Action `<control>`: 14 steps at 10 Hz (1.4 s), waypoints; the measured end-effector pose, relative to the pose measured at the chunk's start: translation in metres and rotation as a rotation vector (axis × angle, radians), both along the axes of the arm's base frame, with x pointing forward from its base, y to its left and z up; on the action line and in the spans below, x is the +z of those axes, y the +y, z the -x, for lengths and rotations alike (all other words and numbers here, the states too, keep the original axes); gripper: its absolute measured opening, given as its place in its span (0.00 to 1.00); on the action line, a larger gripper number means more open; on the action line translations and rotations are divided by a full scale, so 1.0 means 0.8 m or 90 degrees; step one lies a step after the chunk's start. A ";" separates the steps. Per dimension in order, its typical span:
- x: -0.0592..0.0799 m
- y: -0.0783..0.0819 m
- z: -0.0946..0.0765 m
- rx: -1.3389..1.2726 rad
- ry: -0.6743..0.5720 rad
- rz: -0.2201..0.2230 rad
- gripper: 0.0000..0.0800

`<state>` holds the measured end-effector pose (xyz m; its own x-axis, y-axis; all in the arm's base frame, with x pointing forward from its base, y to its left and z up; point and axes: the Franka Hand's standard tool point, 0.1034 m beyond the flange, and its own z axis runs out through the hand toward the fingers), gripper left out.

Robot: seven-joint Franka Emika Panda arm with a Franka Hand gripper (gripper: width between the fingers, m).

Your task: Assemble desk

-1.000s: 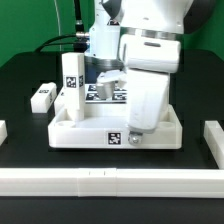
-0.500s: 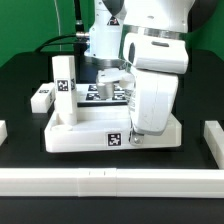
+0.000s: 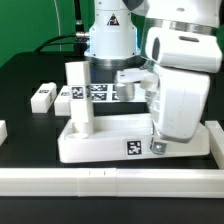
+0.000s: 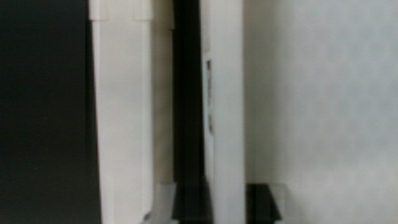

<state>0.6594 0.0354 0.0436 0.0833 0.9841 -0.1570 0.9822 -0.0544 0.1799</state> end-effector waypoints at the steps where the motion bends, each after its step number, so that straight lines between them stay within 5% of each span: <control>1: -0.003 0.007 -0.002 -0.011 -0.003 -0.004 0.08; 5: -0.007 0.010 -0.006 -0.012 -0.005 -0.005 0.08; 6: -0.005 0.009 -0.007 -0.013 -0.007 -0.005 0.22; 7: 0.000 0.008 -0.009 -0.014 -0.007 -0.005 0.22; 10: 0.029 -0.007 -0.012 -0.025 0.000 0.000 0.76; 14: 0.069 -0.051 -0.012 -0.046 0.002 0.013 0.81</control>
Offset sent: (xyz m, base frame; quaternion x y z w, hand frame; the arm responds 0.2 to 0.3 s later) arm 0.0163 0.0070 0.0028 -0.0308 -0.0121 -0.0083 0.9994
